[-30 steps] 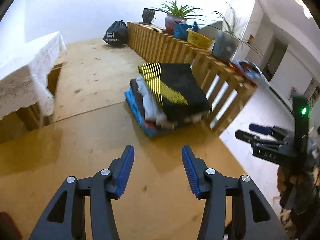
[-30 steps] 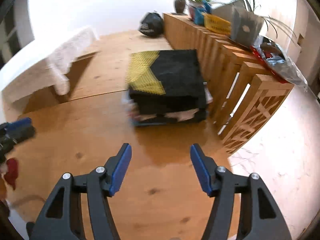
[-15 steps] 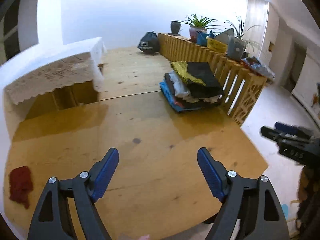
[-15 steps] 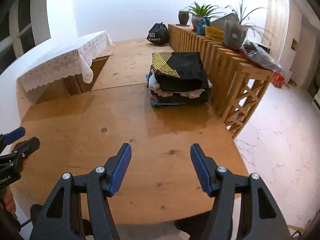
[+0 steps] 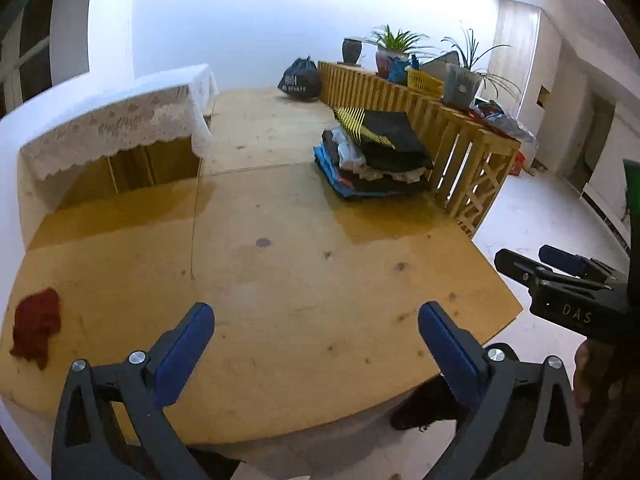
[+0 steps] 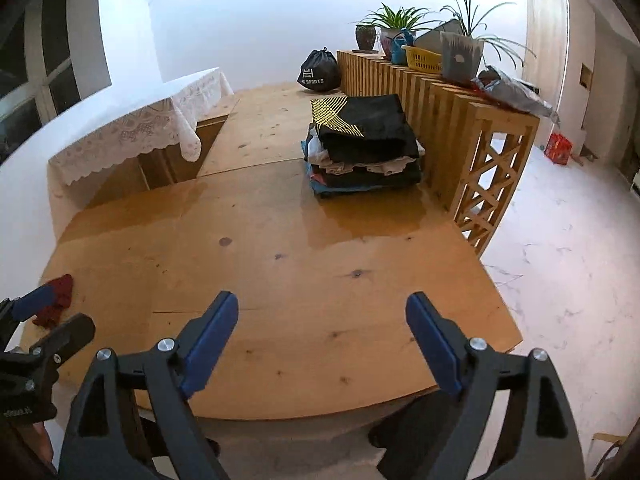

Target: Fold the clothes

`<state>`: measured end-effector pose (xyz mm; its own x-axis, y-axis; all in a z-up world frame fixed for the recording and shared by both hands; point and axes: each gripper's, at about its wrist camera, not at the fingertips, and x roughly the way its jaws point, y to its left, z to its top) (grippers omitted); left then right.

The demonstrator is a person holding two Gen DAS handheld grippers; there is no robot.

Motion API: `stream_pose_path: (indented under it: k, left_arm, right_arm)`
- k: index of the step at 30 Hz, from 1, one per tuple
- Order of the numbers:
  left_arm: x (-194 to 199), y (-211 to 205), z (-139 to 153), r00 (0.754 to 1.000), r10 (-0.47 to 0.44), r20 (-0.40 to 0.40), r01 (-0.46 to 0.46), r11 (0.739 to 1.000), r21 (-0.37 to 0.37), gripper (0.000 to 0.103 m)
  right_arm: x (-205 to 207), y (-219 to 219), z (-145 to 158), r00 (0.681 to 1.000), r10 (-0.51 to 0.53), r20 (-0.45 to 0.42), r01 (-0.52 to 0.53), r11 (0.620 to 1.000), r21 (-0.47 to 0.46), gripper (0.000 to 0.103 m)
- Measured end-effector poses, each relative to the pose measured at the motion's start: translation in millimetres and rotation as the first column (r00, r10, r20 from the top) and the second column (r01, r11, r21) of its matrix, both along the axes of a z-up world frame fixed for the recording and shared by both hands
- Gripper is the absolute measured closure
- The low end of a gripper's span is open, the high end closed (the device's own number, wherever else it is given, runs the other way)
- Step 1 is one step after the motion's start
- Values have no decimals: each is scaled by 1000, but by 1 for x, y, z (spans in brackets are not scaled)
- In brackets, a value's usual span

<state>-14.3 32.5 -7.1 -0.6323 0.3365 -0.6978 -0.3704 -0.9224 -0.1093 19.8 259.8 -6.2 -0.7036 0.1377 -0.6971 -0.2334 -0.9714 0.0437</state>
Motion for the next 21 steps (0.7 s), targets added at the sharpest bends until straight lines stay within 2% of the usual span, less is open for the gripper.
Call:
stream_pose_path:
  k: [8, 21]
  left_arm:
    - [2, 5, -6, 1000, -16, 10, 16, 1000, -11, 1]
    - [-1, -2, -6, 1000, 7, 7, -7, 1000, -5, 1]
  right_arm:
    - [1, -9, 2, 1000, -29, -11, 29, 999, 33, 17]
    - [-7, -19, -14, 999, 6, 49, -9, 999, 43, 17]
